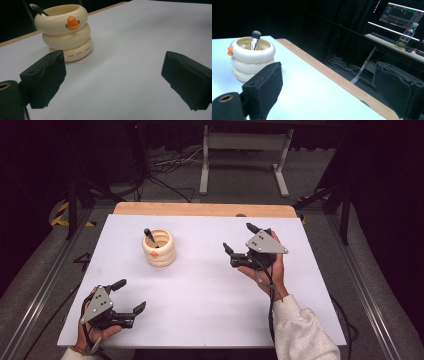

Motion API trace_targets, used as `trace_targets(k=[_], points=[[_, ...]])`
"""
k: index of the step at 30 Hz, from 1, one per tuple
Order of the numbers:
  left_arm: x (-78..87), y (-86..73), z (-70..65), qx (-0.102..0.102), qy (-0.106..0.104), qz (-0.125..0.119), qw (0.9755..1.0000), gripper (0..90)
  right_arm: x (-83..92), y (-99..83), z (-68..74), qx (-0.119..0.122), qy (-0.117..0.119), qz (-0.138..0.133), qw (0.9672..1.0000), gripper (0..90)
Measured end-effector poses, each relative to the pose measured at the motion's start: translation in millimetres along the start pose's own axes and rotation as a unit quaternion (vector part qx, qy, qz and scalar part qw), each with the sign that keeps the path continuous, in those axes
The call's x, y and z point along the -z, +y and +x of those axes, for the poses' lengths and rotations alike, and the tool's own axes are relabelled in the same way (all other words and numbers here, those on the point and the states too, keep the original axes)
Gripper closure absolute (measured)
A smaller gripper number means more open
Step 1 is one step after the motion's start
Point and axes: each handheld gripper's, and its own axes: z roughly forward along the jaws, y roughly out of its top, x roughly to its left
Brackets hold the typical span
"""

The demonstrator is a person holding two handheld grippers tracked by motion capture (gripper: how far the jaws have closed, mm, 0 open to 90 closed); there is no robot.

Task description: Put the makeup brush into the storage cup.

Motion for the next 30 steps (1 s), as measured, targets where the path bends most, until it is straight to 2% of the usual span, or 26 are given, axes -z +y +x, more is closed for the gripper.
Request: trace_targets(k=[7, 11, 17, 28, 30], points=[[-0.2, 0.0, -0.9, 0.002, -0.001, -0.001, 1.0000, 6.9, 7.5, -1.2, 1.3, 0.020, 0.000, 0.007, 0.9998, 9.9], [-0.5, -0.1, -0.4, 0.001, -0.003, 0.000, 1.0000, 6.9, 13.0, -2.9, 2.1, 0.023, 0.001, 0.004, 0.9997, 9.9], [-0.9, -0.9, 0.9, 0.006, -0.005, 0.000, 1.0000, 6.8, 20.3, -9.3, 1.5, 0.014, 0.008, 0.009, 0.9998, 10.2], [-1.5, -1.1, 0.7, 0.004, -0.007, -0.001, 1.0000, 6.5, 38.5, -20.9, -0.3, 0.020, 0.002, 0.015, 0.9997, 10.2], [-1.8, -1.3, 0.8, 0.006, -0.008, -0.001, 0.9999, 6.4, 43.1, -25.2, 0.2, 0.035, -0.003, 0.025, 0.9991, 10.2]])
